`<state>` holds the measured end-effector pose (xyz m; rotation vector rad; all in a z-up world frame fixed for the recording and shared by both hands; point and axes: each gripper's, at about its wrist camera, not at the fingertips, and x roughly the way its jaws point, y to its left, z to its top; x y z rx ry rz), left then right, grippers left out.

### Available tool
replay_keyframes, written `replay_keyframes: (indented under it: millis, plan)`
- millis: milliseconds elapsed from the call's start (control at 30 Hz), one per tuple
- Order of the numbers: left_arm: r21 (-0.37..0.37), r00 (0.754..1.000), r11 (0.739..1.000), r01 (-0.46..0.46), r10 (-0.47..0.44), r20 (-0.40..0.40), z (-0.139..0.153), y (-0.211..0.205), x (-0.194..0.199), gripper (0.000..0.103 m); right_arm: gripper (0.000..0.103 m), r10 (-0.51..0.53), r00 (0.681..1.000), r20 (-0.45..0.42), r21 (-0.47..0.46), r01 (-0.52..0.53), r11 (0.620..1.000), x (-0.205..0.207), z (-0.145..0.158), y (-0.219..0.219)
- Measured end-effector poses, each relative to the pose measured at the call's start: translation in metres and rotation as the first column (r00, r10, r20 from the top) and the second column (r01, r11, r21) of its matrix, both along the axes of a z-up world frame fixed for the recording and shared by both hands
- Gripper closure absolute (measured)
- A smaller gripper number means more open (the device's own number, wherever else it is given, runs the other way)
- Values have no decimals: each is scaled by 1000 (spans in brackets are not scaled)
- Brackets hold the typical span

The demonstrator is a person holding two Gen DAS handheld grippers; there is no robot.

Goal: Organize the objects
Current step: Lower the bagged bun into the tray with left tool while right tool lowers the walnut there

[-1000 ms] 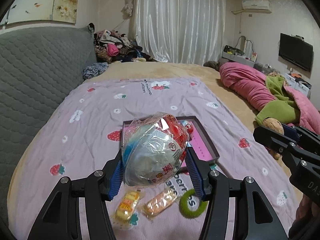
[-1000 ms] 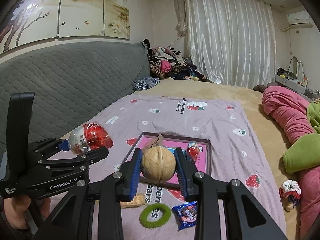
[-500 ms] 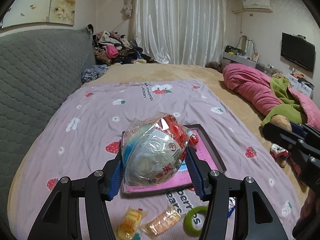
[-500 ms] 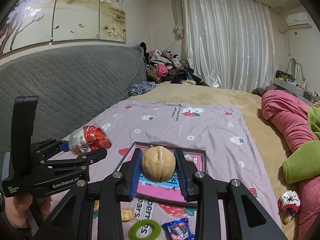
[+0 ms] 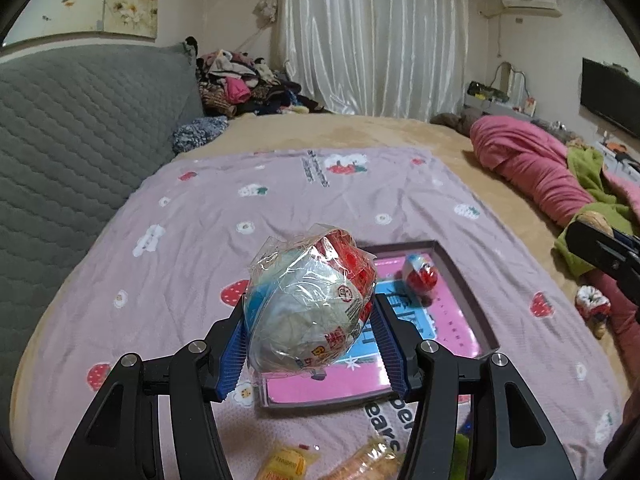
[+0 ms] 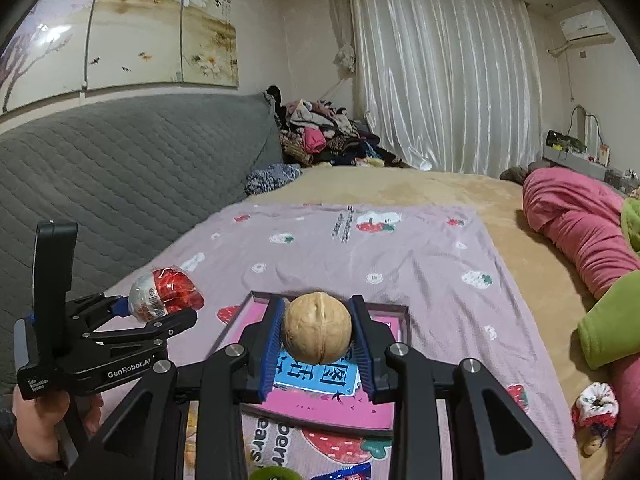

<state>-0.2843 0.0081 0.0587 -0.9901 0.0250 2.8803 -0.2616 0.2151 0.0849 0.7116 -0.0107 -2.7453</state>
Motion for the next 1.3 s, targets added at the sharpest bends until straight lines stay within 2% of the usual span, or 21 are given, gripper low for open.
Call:
replay_keyframes:
  millis: [167,400,667,833,933,1300]
  plan:
    - [-45,1000,999,-7,8,14,-27,3,-23,44,70,0,999,37,16,-1,1000,-25,-33,-6]
    - [-7,999,999,-34,34,20,-65,-8,-46,44,70,-15,998,60,2,15,1000,-48,-69,-2]
    - [-14,998,1000,0,1,61,-102,0,-59,44,70,-29,995,93,19,27,999,-67,-98,3]
    - [-3,996,1000,15,-14,87,-115,3,-65,44,70,-11,992,122,16,10,1000,-77,-114,3]
    - [-8,995,1000,13,-12,102,-121,2,-69,44,70,-34,990,138,62,25,998,-84,-125,-1]
    - [-1,989,1000,11,-11,147,-137,-3,-78,44,70,-64,973,221,92,44,995,-105,-156,9]
